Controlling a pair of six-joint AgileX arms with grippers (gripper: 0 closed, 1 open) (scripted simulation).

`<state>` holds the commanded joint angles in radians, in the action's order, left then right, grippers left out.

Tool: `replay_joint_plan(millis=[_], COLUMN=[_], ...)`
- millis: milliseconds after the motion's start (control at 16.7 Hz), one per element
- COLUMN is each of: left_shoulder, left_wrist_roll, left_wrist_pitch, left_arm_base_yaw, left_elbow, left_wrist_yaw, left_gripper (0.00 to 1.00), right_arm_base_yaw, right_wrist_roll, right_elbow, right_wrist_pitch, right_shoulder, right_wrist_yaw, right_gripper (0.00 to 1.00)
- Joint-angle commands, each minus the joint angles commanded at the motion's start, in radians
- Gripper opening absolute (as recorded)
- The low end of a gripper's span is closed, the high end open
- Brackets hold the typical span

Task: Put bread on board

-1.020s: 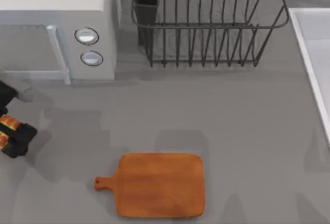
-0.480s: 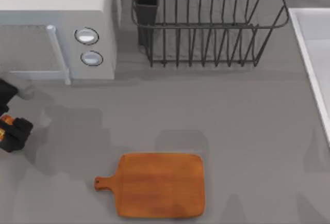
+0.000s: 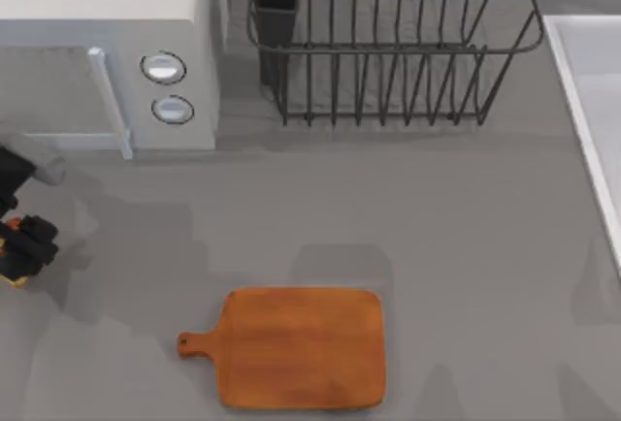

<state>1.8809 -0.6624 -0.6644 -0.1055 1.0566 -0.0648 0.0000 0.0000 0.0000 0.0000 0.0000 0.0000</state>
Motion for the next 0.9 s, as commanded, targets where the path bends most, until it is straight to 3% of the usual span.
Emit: replay_joint_plan(millis=[420,900], left_shoulder=[-0.089,-0.187], left_wrist_roll=[0.028,0.022], left_wrist_pitch=[-0.15,-0.352], left_arm_base_yaw=[0.029,0.01], left_elbow=[0.002,0.18], left_wrist_yaw=[0.026,0.013], left_gripper=[0.0,0.0], right_arm_base_yaw=[0.0,0.0], right_wrist_roll=[0.0,0.0], right_elbow=[0.0,0.0], right_wrist_pitch=[0.0,0.0], right_shoulder=[0.0,0.0], right_wrist_yaw=[0.0,0.0], right_gripper=[1.0,1.0])
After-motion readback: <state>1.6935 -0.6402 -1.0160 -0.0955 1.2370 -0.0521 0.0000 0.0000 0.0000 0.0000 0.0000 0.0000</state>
